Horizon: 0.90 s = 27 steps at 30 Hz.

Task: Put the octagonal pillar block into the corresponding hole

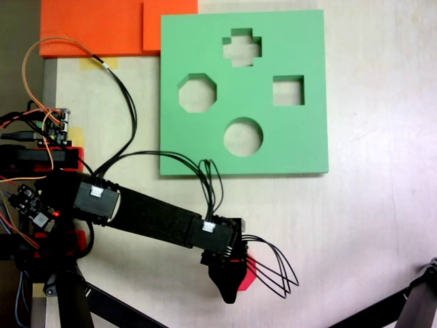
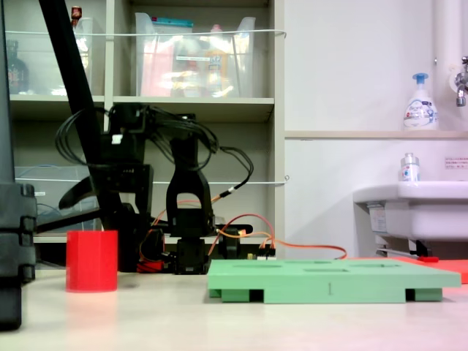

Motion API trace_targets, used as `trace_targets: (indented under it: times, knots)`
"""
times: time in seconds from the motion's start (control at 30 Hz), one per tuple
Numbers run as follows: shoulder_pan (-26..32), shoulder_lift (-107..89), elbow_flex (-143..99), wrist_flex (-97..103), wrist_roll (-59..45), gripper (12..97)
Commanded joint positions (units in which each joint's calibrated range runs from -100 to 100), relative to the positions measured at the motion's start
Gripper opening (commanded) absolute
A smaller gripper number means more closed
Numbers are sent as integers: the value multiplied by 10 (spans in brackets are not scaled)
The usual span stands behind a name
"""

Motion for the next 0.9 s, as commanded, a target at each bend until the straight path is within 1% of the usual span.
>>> trace_targets:
  times: [0.0,0.4,0.57,0.6,0.63,0.67,0.77,0.83,0.87]
  knots:
    - [-7,25,46,-17,-7,870]
    - [-17,102,50,-17,-23,869]
    - [-17,116,50,-9,-25,856]
    - [-17,116,50,-9,-25,800]
    - [-17,116,50,-9,-25,713]
    - [-17,116,50,-9,-25,649]
    - [-17,116,48,-12,-26,577]
    - [-18,116,45,-21,-26,491]
    - [-18,116,42,-26,-26,462]
